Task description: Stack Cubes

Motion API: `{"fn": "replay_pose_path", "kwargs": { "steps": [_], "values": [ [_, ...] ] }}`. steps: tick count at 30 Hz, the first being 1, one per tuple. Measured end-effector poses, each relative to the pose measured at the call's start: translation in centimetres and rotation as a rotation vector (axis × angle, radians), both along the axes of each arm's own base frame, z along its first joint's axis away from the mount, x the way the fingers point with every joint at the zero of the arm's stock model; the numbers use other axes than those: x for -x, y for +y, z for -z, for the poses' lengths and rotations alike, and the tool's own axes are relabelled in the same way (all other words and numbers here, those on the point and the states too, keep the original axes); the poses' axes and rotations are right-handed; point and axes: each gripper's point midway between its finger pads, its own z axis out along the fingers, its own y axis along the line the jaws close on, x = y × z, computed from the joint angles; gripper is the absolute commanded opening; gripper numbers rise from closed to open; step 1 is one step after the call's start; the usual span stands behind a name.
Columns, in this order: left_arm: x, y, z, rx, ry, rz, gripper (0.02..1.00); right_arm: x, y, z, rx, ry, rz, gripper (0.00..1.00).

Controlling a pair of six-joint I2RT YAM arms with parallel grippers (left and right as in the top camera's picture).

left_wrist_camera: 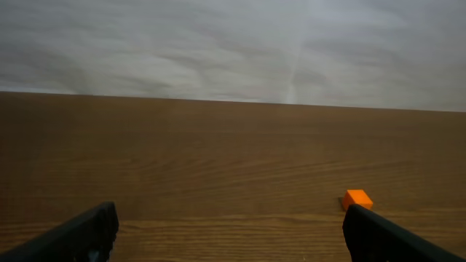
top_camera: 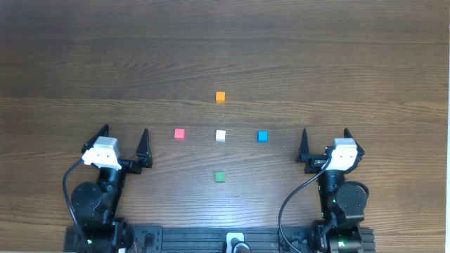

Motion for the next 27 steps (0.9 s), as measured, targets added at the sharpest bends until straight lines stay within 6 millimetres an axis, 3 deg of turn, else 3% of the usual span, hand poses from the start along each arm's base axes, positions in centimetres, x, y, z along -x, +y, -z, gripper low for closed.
{"fn": "replay_pose_path", "kwargs": {
  "steps": [9,14,18,23,27],
  "values": [
    [-0.1,-0.4,0.0,0.079,0.015,0.018,0.998,0.0,0.0,0.0,0.0,0.0,0.0,0.993],
    [-0.6,-1.7,1.6,0.149,0.201,0.078,0.996,0.0,0.0,0.0,0.0,0.0,0.0,0.991],
    [-1.4,-3.4,0.0,0.199,0.388,0.155,0.998,0.0,0.0,0.0,0.001,0.0,0.0,0.993],
    [-3.8,-5.6,-2.9,0.215,0.6,0.223,0.996,0.0,0.0,0.0,0.0,0.001,0.0,0.991],
    [-5.7,-8.2,-2.6,0.184,0.764,0.269,0.998,0.0,0.0,0.0,0.001,0.001,0.0,0.993]
  ]
}}
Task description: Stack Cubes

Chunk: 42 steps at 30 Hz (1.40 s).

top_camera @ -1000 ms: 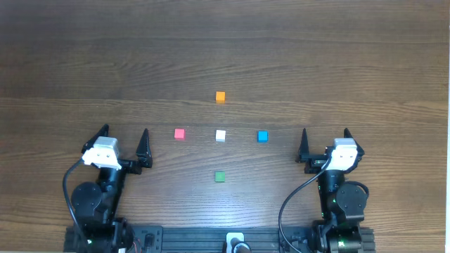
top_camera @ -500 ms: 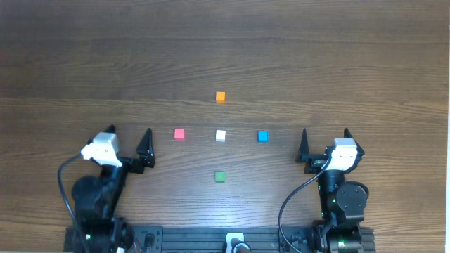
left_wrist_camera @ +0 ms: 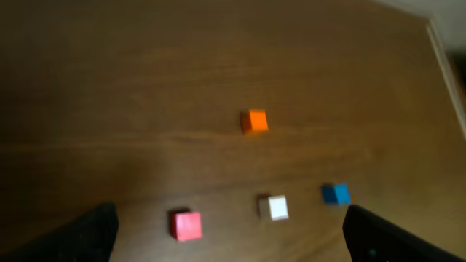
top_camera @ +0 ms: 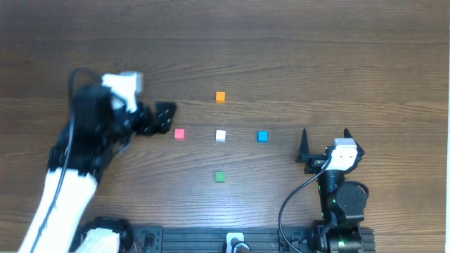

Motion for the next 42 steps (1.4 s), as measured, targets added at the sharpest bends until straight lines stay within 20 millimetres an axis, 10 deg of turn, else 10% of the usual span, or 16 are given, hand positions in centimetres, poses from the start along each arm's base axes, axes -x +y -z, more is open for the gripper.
{"fn": "replay_pose_path", "kwargs": {
  "steps": [7,16,42],
  "values": [
    [-0.9,-3.8,5.4,-0.131,0.238,0.064,0.996,0.0,0.0,0.0,0.0,0.0,0.0,0.993],
    [0.5,-4.0,11.9,-0.311,0.425,-0.01,0.972,0.0,0.0,0.0,0.0,0.0,0.0,0.993],
    [1.0,-2.8,17.5,-0.422,0.564,-0.082,0.829,0.0,0.0,0.0,0.0,0.0,0.0,0.993]
  ]
}}
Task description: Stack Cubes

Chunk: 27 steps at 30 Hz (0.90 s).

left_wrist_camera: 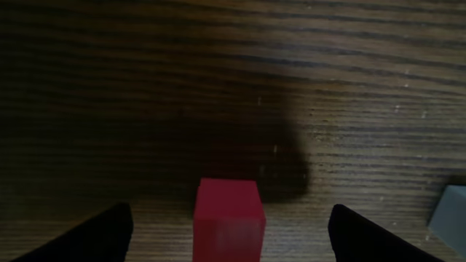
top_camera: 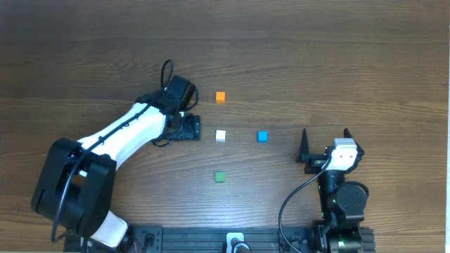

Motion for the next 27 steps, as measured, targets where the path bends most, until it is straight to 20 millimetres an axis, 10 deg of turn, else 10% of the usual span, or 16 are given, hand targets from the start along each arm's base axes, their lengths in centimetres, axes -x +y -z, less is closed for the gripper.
{"fn": "replay_pose_path", "kwargs": {
  "steps": [27],
  "values": [
    [0.38,-0.37,0.52,-0.016,0.012,0.02,0.312,0.0,0.0,0.0,0.0,0.0,0.0,0.993]
  ]
}}
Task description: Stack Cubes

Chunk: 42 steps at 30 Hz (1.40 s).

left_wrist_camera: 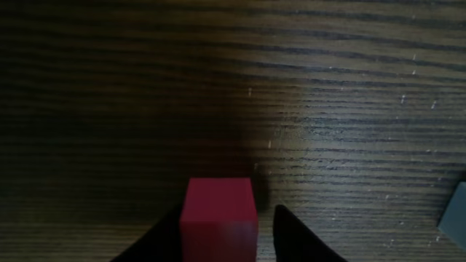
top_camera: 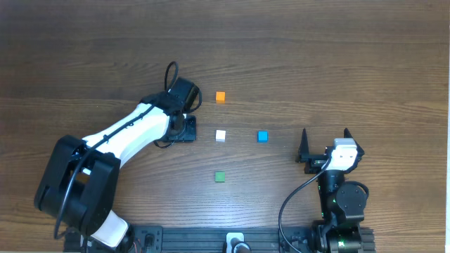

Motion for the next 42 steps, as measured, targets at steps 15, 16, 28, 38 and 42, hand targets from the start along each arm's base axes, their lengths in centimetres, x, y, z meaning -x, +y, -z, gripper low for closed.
{"fn": "replay_pose_path", "kwargs": {
  "steps": [15,16,28,38,42],
  "values": [
    [0.2,0.1,-0.1,-0.003,0.005,-0.043,0.169,0.0,0.0,0.0,0.0,0.0,0.0,0.991],
    [0.4,0.2,-0.1,-0.006,0.013,-0.05,0.169,0.0,0.0,0.0,-0.001,0.0,0.0,0.991],
    [-1.4,-7.7,-11.5,0.108,-0.151,-0.043,0.163,0.0,0.0,0.0,0.0,0.0,0.0,0.993],
    [0.0,-11.1,-9.8,0.099,-0.111,-0.023,0.165,0.0,0.0,0.0,0.0,0.0,0.0,0.991],
    [0.0,-11.4,-8.8,0.088,-0.098,-0.025,0.165,0.0,0.0,0.0,0.0,0.0,0.0,0.991]
  ]
}}
